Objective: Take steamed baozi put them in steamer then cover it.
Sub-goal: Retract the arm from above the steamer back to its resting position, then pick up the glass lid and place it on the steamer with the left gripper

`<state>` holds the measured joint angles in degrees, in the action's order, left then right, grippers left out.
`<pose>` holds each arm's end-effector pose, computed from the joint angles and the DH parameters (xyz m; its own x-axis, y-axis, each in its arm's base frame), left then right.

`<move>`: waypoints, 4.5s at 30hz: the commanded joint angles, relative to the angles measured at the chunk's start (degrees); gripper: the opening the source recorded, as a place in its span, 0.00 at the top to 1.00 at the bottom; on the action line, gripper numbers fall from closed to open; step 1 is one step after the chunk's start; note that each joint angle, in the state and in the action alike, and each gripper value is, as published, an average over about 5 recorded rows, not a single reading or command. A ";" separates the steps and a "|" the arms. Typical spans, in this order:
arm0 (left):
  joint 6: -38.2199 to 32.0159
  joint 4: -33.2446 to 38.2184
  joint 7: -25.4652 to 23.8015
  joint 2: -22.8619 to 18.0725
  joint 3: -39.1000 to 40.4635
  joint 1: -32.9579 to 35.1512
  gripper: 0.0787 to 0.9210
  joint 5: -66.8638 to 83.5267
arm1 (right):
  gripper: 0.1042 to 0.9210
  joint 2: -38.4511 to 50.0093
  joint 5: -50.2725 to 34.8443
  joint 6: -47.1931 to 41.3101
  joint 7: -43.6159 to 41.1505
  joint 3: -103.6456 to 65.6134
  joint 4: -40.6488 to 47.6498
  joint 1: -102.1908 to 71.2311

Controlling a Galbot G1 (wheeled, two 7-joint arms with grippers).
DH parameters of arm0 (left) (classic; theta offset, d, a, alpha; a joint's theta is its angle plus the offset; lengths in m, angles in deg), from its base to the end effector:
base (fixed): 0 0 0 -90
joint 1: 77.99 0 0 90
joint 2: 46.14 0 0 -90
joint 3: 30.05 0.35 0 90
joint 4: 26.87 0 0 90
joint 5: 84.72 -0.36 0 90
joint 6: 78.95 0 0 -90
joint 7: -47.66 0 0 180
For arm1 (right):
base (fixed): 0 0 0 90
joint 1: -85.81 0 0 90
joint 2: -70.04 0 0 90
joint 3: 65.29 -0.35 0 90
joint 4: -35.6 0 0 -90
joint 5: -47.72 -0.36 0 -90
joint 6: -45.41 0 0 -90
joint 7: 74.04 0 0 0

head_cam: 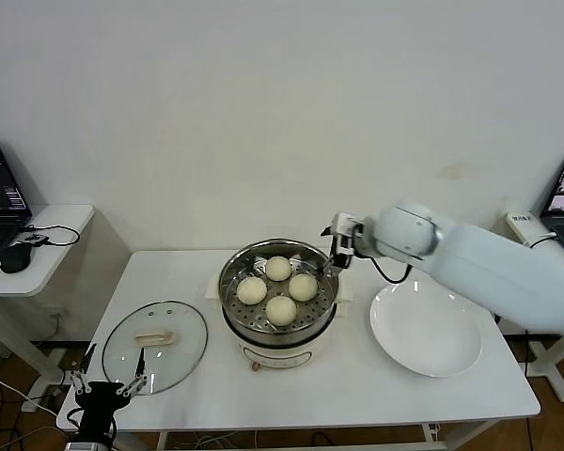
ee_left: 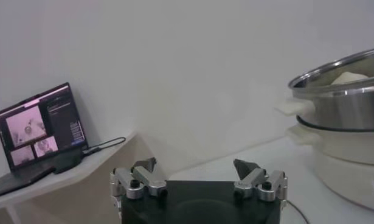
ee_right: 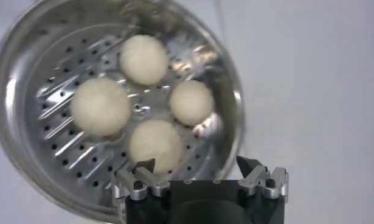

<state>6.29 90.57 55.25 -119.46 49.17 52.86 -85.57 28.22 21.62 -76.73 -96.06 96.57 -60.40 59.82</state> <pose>0.1333 0.1101 -0.3257 -0.9897 -0.1211 0.0764 -0.0856 0.9280 0.3625 0.4640 -0.0059 -0.1022 -0.6273 -0.4832 0.6107 -0.7763 0.3260 -0.5395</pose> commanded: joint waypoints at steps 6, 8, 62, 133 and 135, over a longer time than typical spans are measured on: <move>0.62 -0.72 0.08 0.02 2.36 -1.28 0.12 -0.72 | 0.12 -2.00 11.20 30.14 16.23 -73.13 -12.82 -76.67; 0.91 -1.20 0.22 0.08 3.26 -1.87 0.12 -1.00 | 0.12 -7.35 13.23 34.14 14.71 -79.19 -11.77 -81.28; -0.82 -33.04 1.14 8.86 8.22 -29.17 0.12 -72.34 | 0.12 -41.38 14.99 41.36 9.07 -95.22 -5.17 -96.04; 12.31 -6.22 -4.17 13.39 2.22 -17.68 0.93 -58.17 | 0.12 -41.63 20.26 41.80 8.25 -90.44 -8.65 -98.98; 13.72 -3.08 -5.51 14.42 2.25 -17.04 0.93 -56.32 | 0.12 -41.56 20.76 41.91 8.28 -90.08 -9.13 -99.42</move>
<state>13.49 69.20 54.61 -108.11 53.44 28.97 -148.68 -13.45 40.94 -34.99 -87.83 5.51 -68.05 -38.57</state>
